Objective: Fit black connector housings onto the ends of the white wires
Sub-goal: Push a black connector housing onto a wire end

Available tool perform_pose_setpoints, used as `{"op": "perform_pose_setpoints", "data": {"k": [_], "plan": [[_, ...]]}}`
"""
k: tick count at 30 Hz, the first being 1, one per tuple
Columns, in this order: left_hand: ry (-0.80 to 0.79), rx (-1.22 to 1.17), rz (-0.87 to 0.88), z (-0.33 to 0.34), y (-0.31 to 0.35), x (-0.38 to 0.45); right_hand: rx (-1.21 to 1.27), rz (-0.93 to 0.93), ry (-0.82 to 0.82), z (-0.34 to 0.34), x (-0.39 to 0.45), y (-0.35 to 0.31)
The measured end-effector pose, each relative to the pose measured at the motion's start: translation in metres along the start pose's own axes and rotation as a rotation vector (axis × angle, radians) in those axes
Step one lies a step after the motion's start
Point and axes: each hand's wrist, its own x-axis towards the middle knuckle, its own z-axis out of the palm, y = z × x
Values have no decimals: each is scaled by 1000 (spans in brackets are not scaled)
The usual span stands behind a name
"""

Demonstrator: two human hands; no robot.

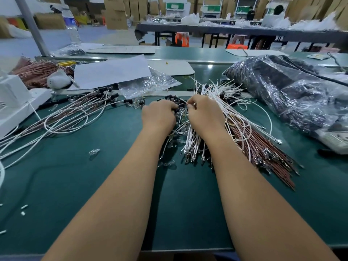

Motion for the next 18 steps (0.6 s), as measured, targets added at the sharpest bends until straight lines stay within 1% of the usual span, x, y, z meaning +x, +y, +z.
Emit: {"op": "perform_pose_setpoints", "data": {"k": [2, 7, 11, 14, 16, 18], "plan": [[36, -31, -19, 0, -1, 2, 1, 0, -3, 0, -1, -1], [44, -229, -23, -2, -6, 1, 47, 21, 7, 0, -2, 0], [133, -642, -54, -9, -13, 0, 115, 39, 16, -2, -2, 0], [124, -891, -97, -16, -20, -1, 134, 27, 39, -2, -3, -1], [112, -993, -88, -19, -21, -1, 130, 11, 38, -2, -3, -1], [103, -1014, -47, -20, -21, -2, 122, 0, 27, -1, -3, -1]]}}
